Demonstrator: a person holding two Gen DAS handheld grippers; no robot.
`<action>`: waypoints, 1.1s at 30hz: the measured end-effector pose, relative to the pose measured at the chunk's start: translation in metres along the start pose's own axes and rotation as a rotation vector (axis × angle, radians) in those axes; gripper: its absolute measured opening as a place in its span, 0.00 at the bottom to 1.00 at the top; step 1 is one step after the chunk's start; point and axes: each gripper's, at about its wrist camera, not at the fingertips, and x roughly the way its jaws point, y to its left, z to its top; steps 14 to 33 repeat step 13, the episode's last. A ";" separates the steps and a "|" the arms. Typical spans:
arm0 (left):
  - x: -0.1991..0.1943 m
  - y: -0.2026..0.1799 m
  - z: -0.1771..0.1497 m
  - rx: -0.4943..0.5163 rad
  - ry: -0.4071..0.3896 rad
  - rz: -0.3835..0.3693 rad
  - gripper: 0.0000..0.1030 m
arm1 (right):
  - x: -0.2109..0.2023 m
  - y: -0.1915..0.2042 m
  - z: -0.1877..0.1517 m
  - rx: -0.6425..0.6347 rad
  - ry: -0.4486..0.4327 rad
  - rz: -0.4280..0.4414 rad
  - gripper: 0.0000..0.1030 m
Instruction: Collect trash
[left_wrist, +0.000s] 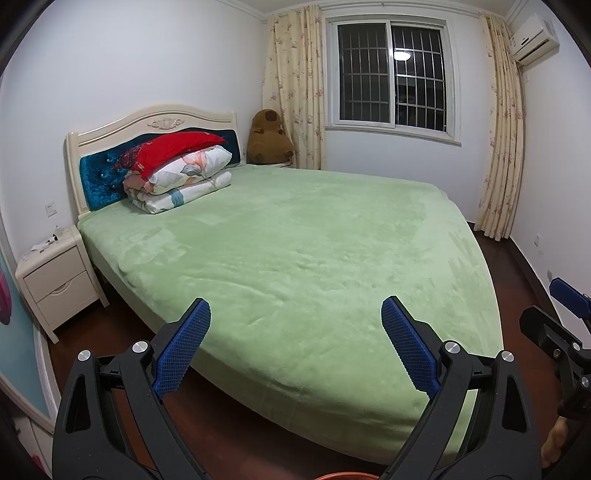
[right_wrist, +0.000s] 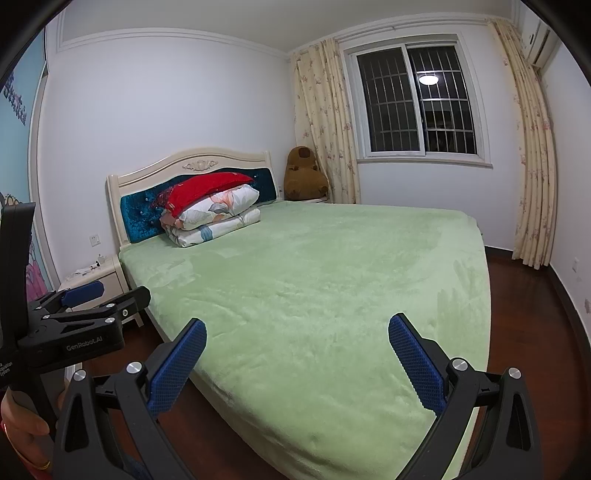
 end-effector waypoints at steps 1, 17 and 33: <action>0.001 0.001 0.000 -0.001 0.002 0.000 0.89 | 0.001 0.000 0.000 0.001 0.002 0.000 0.94; 0.003 0.006 -0.001 -0.008 0.009 -0.004 0.89 | 0.002 -0.003 0.000 0.004 0.010 0.001 0.94; 0.003 0.006 -0.001 -0.008 0.009 -0.004 0.89 | 0.002 -0.003 0.000 0.004 0.010 0.001 0.94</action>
